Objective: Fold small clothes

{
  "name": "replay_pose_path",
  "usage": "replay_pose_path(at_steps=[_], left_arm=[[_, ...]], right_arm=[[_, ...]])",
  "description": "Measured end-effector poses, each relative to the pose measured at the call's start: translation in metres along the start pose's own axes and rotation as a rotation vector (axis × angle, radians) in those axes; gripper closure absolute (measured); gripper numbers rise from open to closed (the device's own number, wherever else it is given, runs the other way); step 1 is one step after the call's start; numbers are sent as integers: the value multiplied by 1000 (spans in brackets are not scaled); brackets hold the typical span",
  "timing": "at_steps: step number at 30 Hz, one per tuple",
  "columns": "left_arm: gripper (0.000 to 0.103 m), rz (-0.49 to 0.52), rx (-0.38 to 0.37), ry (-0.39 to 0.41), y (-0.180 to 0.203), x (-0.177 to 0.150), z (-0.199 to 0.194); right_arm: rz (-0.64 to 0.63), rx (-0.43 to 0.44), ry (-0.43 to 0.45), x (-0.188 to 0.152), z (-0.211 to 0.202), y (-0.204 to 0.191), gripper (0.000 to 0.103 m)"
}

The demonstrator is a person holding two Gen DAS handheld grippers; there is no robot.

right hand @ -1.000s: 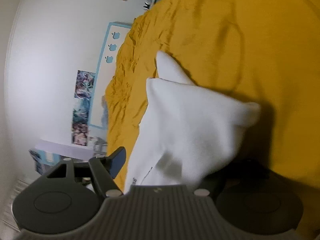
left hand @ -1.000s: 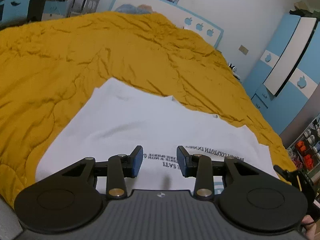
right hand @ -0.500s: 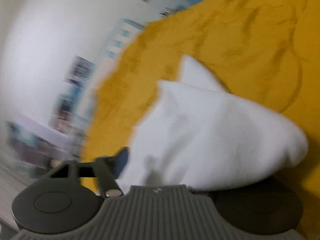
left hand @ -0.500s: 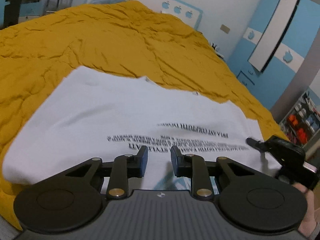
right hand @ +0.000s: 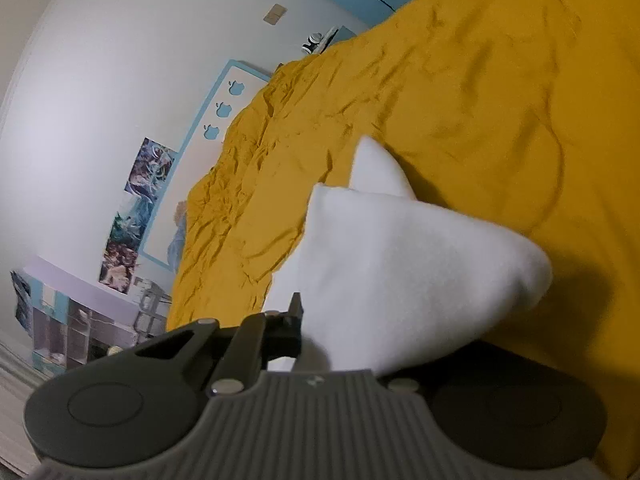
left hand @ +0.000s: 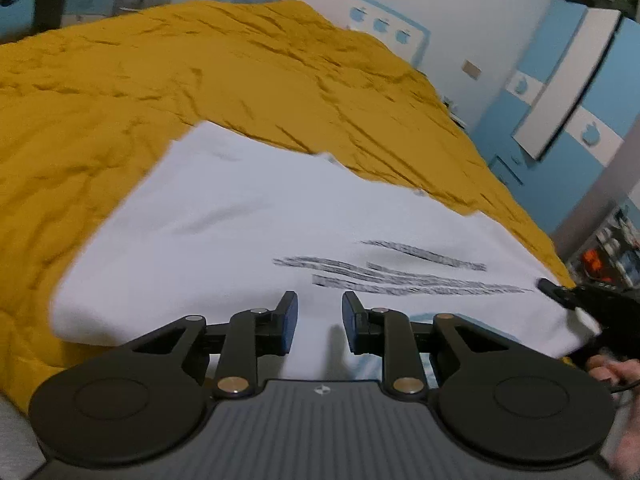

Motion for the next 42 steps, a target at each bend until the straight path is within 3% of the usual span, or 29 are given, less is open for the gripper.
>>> replay_pose_path(at_steps=[4, 11, 15, 18, 21, 23, 26, 27, 29, 31, 33, 36, 39, 42], left_arm=[[74, 13, 96, 50, -27, 3, -8], [74, -85, 133, 59, -77, 3, -23], [74, -158, 154, 65, -106, 1, -33], [73, -202, 201, 74, -129, 1, -42], [73, -255, 251, 83, -155, -2, -51], [73, -293, 276, 80, -170, -5, -55], [73, -353, 305, 66, -193, -10, -62], [73, -364, 314, 64, -199, -11, -64], [71, -368, 332, 74, -207, -13, -68], [70, -359, 357, 85, -212, -14, -71], [70, -357, 365, 90, -213, -13, -71], [70, -358, 337, 97, -208, -11, -72], [69, -312, 280, 117, -195, -4, -72], [64, -322, 155, 230, -174, 10, -84]], right_arm=[[-165, -68, 18, 3, 3, -38, 97], [-501, -100, 35, -14, 14, -121, 97], [-770, -65, 24, -52, 27, -182, 97], [-1013, -20, -18, -101, 44, -225, 97], [-1301, 37, -96, -173, 61, -255, 97], [-1539, 42, -209, -236, 74, -256, 97], [-1707, 55, -442, -310, 91, -227, 83], [-1700, 88, -542, -331, 90, -215, 72], [-1651, 254, -679, -360, 69, -207, 65], [-1680, 413, -687, -372, 42, -212, 33], [-1678, 492, -707, -369, 27, -214, 32], [-1544, 508, -728, -343, 17, -214, 32], [-1384, 482, -655, -302, 4, -215, 30], [-1333, 390, -572, -250, 2, -204, 28]])
Point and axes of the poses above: each gripper's, at about its wrist camera, not at the fingertips, and z roughly the way its jaws point, y to its right, x to its top, the point moved 10 cm from there along z, roughly the way its jaws point, and after that the axes turned 11 degrees about x, right-handed, at the moved point
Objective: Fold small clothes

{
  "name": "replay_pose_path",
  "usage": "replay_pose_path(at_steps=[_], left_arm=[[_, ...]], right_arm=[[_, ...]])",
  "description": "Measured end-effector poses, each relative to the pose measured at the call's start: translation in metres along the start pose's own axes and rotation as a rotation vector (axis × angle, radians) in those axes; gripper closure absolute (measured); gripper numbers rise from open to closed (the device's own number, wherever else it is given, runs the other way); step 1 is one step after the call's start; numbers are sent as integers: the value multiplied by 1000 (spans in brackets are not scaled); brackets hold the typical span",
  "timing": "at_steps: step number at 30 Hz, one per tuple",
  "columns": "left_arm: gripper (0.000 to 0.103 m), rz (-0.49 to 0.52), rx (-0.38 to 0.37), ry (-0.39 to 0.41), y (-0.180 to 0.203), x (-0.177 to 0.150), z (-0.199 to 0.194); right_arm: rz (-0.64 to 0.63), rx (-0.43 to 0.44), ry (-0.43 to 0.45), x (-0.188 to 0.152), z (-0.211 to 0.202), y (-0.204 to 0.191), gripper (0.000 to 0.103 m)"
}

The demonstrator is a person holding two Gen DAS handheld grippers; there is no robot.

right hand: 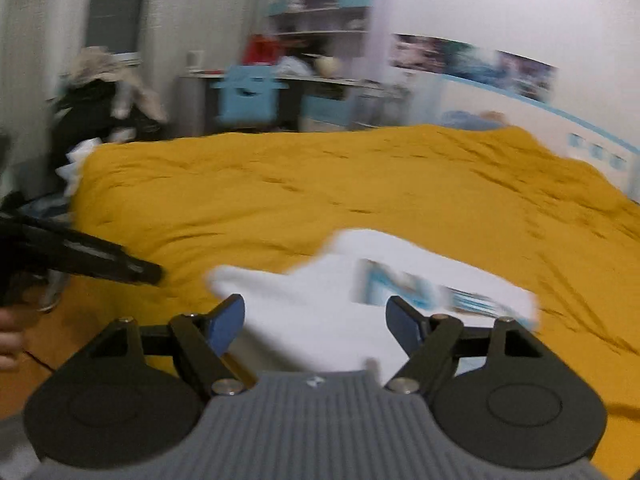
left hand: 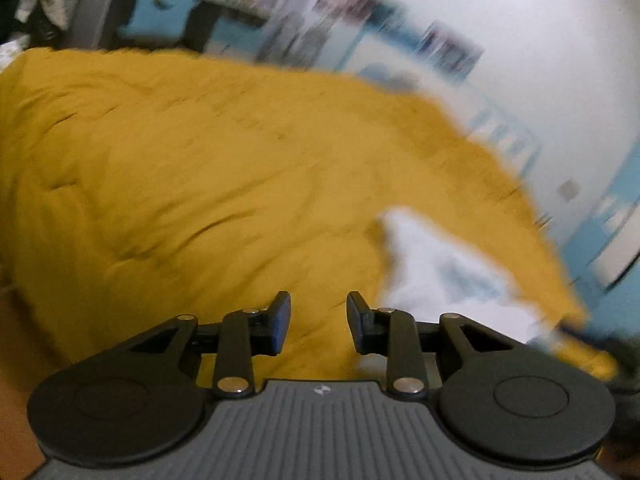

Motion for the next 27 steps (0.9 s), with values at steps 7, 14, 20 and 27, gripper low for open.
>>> replay_pose_path(at_steps=[7, 14, 20, 27], left_arm=[[61, 143, -190, 12, 82, 0, 6], [77, 269, -98, -69, 126, -24, 48], [79, 369, 17, -152, 131, -37, 72], [80, 415, 78, -204, 129, -44, 77]], right_arm=[[61, -187, -88, -53, -33, 75, 27], [22, -266, -76, -76, -12, 70, 29], [73, -204, -75, -83, -8, 61, 29], [146, -213, -90, -93, -9, 71, 29]])
Point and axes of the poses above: each gripper's, at about its wrist camera, not at the fingertips, and z roughly the way its jaws point, y to its right, x to its top, the point moved 10 cm from there along z, roughly the way its jaws point, and after that the axes turned 11 degrees about x, right-handed, at the moved point
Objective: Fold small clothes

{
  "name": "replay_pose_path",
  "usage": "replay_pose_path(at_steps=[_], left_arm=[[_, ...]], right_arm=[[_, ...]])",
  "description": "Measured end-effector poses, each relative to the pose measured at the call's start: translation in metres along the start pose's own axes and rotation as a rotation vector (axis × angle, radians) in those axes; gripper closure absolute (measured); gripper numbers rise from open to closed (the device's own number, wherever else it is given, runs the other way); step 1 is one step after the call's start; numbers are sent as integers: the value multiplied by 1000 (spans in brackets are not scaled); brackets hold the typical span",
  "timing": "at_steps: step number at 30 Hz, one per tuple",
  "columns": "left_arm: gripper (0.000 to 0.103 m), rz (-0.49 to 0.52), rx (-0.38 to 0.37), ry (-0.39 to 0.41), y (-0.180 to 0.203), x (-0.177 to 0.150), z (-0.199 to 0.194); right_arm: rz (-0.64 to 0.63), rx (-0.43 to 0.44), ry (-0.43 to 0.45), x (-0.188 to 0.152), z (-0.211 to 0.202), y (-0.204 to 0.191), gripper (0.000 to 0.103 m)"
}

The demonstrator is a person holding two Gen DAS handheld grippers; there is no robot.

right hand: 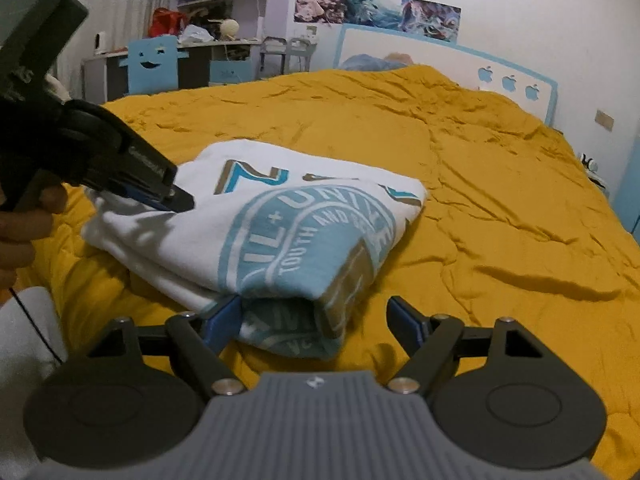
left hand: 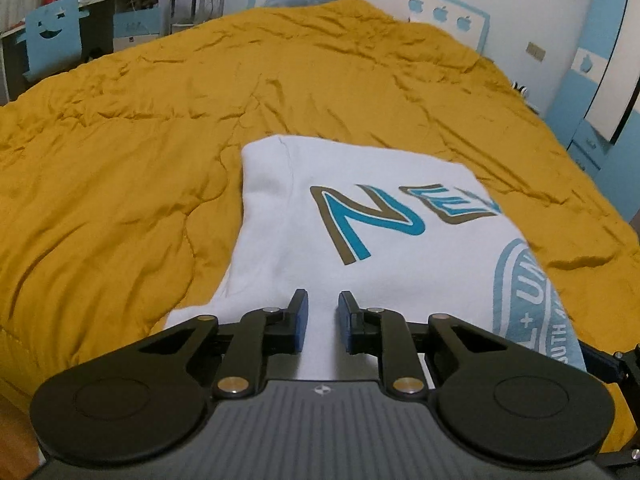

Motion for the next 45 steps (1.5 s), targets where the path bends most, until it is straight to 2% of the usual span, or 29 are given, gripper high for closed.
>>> replay_pose_path(at_steps=[4, 7, 10, 11, 13, 18, 21, 26, 32, 35, 36, 38, 39, 40, 41, 44, 45], left_arm=[[81, 15, 19, -23, 0, -2, 3], [81, -12, 3, -50, -3, -3, 8], [82, -91, -47, -106, -12, -2, 12], [82, -105, -60, -119, -15, -2, 13], [84, -119, -75, -141, -18, -1, 16], [84, -65, -62, -127, -14, -1, 14], [84, -43, -49, -109, -12, -2, 13], [84, -44, -50, -108, -12, -2, 13], [84, -55, -52, -110, -12, -2, 13], [84, -63, -47, -107, -13, -2, 13], [84, -61, -44, -107, -12, -2, 13], [84, -60, -35, -107, -11, -2, 13], [84, -59, -30, -108, -10, -3, 13], [84, -58, -26, -108, -10, -3, 13], [84, -57, -26, -108, -10, -3, 14], [85, -65, -30, -116, -10, -3, 14], [90, -69, -26, -119, -11, -3, 14]], right_arm=[[30, -3, 12, 8, 4, 1, 29], [57, -10, 36, 14, 9, 7, 29], [-10, 22, 6, 14, 12, 0, 30], [-52, 58, -13, 11, 11, -8, 30], [-101, 66, -19, 7, 6, -16, 29], [-11, 43, -8, -3, 8, -8, 27], [-102, -62, 39, 3, 9, -6, 27], [-235, -240, 53, 7, 14, 6, 28], [-404, -270, 92, 18, 31, -10, 29], [-407, -300, 105, 28, 47, -14, 30], [-397, -305, 114, 31, 52, -13, 33], [-407, -292, 128, 31, 59, -14, 49], [-415, -277, 131, 29, 60, -16, 60], [-430, -298, 137, 28, 58, -16, 86], [-451, -337, 138, 27, 55, -12, 88], [-416, -301, 121, 23, 45, 2, 91], [-390, -281, 116, 20, 39, 6, 91]])
Point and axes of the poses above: each gripper's, at about its wrist camera, not at the fingertips, and z roughly the way its jaws point, y to its right, x to its top, the point moved 10 cm from there along z, roughly the way its jaws point, and after that the axes turned 11 degrees about x, right-handed, at the moved point
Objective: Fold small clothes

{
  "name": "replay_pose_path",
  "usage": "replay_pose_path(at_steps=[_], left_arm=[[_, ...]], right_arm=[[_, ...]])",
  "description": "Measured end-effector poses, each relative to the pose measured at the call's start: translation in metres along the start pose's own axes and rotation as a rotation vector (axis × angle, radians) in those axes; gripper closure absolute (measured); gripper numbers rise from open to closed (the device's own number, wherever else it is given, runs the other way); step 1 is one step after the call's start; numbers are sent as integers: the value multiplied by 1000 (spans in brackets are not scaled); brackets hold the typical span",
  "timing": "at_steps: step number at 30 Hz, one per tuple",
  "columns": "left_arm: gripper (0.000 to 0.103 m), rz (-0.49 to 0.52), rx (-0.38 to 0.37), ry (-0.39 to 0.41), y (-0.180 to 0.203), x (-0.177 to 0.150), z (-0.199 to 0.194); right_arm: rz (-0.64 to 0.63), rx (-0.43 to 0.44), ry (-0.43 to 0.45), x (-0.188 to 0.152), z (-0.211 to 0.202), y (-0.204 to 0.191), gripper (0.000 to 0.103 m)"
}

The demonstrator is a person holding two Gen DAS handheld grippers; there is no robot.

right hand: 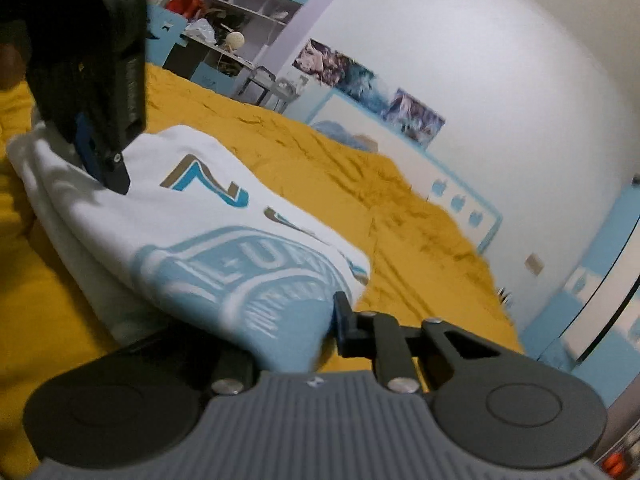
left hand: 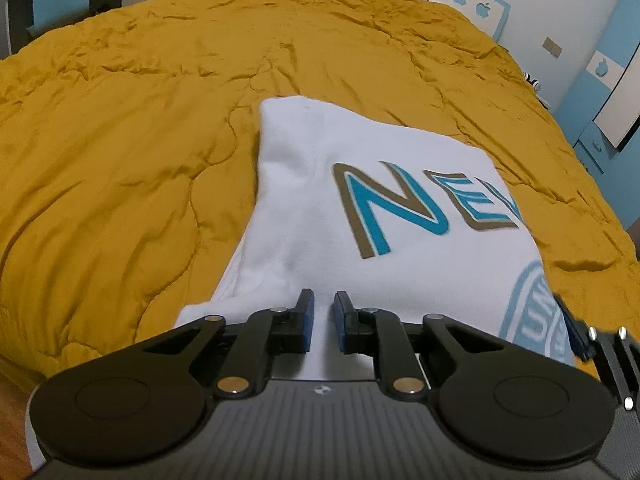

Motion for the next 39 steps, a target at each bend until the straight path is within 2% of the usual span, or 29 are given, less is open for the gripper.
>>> replay_pose_path(at_steps=[1, 7, 10, 16, 21, 24, 27, 30, 31, 35, 39], left_arm=[[96, -7, 9, -4, -2, 0, 1], [96, -36, -34, -33, -8, -1, 4], [96, -33, -42, -31, -10, -1, 4], [96, -2, -61, 21, -13, -7, -7], [96, -26, -95, 19, -18, -8, -7], [96, -87, -115, -3, -20, -7, -8], [96, -62, -108, 4, -18, -6, -9], [96, -44, -99, 15, -17, -7, -9], [96, -42, -97, 17, -16, -8, -9], [96, -39, -93, 21, -16, -9, -10], [96, -38, -88, 17, -15, -10, -11]], right_arm=[[22, 16, -7, -4, -3, 2, 91], [226, 100, -39, -16, -2, 18, 89], [289, 183, -51, -19, 0, 27, 84], [261, 287, -55, -20, -11, 22, 78], [217, 276, -92, -23, -11, 14, 78], [191, 244, -84, -29, -15, 7, 78], [298, 242, -86, -33, -18, 9, 78], [418, 261, -103, -36, -18, 15, 71], [429, 259, -108, -36, -17, 17, 67], [480, 264, -123, -37, -19, 20, 63], [460, 260, -136, -36, -21, 19, 56]])
Point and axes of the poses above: each gripper's, at about its wrist camera, not at the fingertips, and z roughly the way its jaws point, y to its right, x to its top, the point moved 10 cm from there along z, roughly the way its jaws point, and after that the axes turned 11 degrees about x, right-handed, at the moved point
